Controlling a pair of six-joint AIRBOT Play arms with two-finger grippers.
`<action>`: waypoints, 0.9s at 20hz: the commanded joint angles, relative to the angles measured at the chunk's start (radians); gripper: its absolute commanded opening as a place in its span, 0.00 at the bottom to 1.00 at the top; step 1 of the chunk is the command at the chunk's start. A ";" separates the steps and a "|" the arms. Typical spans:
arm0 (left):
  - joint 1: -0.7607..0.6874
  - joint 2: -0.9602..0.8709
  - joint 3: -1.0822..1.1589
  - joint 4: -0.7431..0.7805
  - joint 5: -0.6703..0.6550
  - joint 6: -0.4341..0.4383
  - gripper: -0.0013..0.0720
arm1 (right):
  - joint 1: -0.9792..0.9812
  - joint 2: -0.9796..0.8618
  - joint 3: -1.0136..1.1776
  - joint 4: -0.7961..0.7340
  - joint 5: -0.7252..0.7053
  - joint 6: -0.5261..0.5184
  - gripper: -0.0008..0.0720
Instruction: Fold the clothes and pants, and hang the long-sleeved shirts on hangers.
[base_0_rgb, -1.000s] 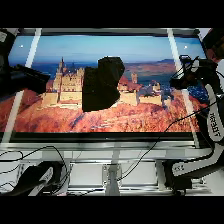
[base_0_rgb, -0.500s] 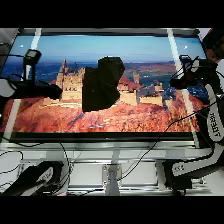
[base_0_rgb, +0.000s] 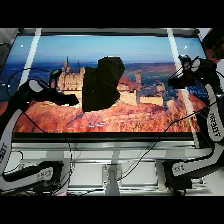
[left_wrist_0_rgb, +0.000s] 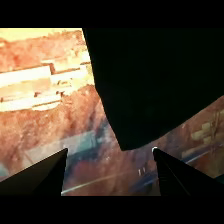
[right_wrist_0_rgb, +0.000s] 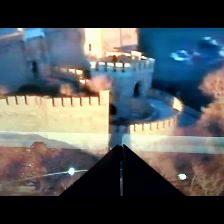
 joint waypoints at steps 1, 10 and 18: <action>-0.001 -0.100 -0.002 -0.079 0.038 0.001 0.83 | 0.001 0.000 0.001 0.088 -0.002 0.000 0.04; -0.075 -0.187 -0.002 -0.099 0.066 0.019 0.82 | 0.000 0.024 0.002 0.288 -0.029 -0.093 0.15; -0.218 -0.181 0.041 -0.122 0.232 0.014 0.10 | 0.000 0.162 0.014 0.394 -0.035 -0.177 0.15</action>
